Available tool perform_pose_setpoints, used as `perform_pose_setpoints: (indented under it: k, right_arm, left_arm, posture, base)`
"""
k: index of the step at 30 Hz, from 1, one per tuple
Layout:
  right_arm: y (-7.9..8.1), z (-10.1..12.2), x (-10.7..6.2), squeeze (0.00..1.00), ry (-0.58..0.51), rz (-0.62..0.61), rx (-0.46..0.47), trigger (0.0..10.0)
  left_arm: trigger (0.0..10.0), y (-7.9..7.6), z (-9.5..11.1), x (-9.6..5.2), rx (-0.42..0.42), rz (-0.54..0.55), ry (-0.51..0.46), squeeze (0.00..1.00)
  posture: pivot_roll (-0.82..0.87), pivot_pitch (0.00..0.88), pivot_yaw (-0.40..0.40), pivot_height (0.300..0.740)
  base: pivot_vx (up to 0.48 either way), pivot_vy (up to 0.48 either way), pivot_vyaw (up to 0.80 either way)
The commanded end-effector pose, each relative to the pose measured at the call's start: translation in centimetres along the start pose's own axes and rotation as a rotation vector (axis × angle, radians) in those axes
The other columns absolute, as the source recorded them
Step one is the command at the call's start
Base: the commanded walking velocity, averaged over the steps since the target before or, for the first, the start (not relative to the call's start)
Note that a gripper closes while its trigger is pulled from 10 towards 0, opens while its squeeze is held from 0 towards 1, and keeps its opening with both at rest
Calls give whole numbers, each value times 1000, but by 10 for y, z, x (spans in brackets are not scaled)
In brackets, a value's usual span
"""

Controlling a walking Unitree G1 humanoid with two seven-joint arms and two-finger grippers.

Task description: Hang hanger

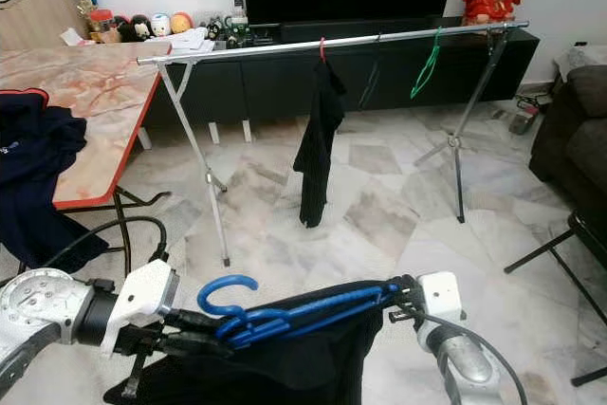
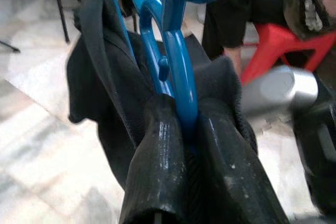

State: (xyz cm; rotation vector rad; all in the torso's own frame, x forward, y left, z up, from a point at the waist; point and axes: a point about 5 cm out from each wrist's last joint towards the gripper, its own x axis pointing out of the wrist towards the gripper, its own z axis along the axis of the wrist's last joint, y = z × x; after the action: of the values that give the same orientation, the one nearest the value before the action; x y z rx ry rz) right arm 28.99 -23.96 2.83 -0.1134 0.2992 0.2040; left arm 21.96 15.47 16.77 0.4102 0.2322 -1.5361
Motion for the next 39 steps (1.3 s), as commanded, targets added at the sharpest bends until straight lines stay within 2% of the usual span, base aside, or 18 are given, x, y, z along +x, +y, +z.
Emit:
perform_pose_setpoints:
  k: [1,2,4,5,6,7,9,13,14,19,23,25,28,30,33,35,39]
  right_arm:
    - [-13,-9,-8,0,45,-68,30,0]
    - [-12,-10,-8,0,49,-65,30,0]
    - [-12,-11,-9,0,57,-62,21,0]
    - [-13,-10,-8,0,53,-64,20,0]
    - [-15,-8,-8,0,46,-69,20,0]
    - [-16,-7,-8,0,43,-72,21,0]
    - [-17,-6,-8,0,41,-73,19,0]
    - [-19,-4,-8,0,40,-77,16,0]
    - [-19,-5,-8,0,40,-79,17,0]
    - [-16,-9,-9,0,46,-84,34,0]
    - [-10,-13,-9,0,52,-77,46,0]
    - [-9,-14,-9,0,54,-80,51,0]
    - [-15,-15,-10,0,45,-146,87,0]
    - [-17,-13,-11,0,35,-164,106,0]
    - [-23,-11,-11,0,19,-205,152,0]
    - [-24,-11,-11,0,16,-213,158,0]
    - [-41,-8,-17,0,-32,-350,298,0]
  left_arm:
    - [10000,-5,3,-8,43,-62,40,0]
    - [10000,-6,6,-8,38,-71,18,0]
    - [10000,-10,4,-9,41,-113,56,0]
    - [10000,-12,-4,-9,43,-126,139,0]
    - [10000,-14,-18,-10,53,-142,274,0]
    - [10000,-15,-25,-11,67,-151,341,0]
    - [10000,-17,-31,-13,82,-172,375,0]
    - [10000,-13,-23,-11,26,-109,234,0]
    - [10000,-9,-18,-10,0,-62,158,0]
    - [10000,1,-14,-10,-26,51,29,0]
    - [10000,-2,-10,-9,-55,26,-43,0]
    - [10000,-4,-11,-9,-61,14,-28,0]
    - [10000,-8,-30,-11,-64,-4,157,0]
    - [10000,-7,-34,-13,-60,-2,198,0]
    - [10000,1,-35,-14,-75,76,174,0]
    - [10000,2,-35,-15,-77,78,172,0]
    - [10000,2,-39,-18,-97,108,192,0]
  posture:
    - [-29,32,12,740]
    - [-29,32,12,740]
    - [-33,31,14,740]
    - [-33,31,14,740]
    - [-33,31,14,740]
    - [-33,31,14,740]
    - [-36,32,14,740]
    - [-33,31,11,740]
    - [-33,32,11,740]
    - [-34,31,11,740]
    - [-34,31,9,740]
    - [-34,31,9,740]
    - [-34,31,9,740]
    - [-34,31,9,740]
    - [-35,30,7,740]
    - [-35,29,7,740]
    - [-33,30,7,740]
  base:
    - [0,0,0]
    - [0,0,0]
    - [0,0,0]
    - [0,0,0]
    - [0,0,0]
    - [0,0,0]
    - [0,0,0]
    - [0,0,0]
    - [0,0,0]
    - [0,0,0]
    - [0,0,0]
    - [0,0,0]
    - [0,0,0]
    - [0,0,0]
    - [0,0,0]
    - [0,0,0]
    - [0,0,0]
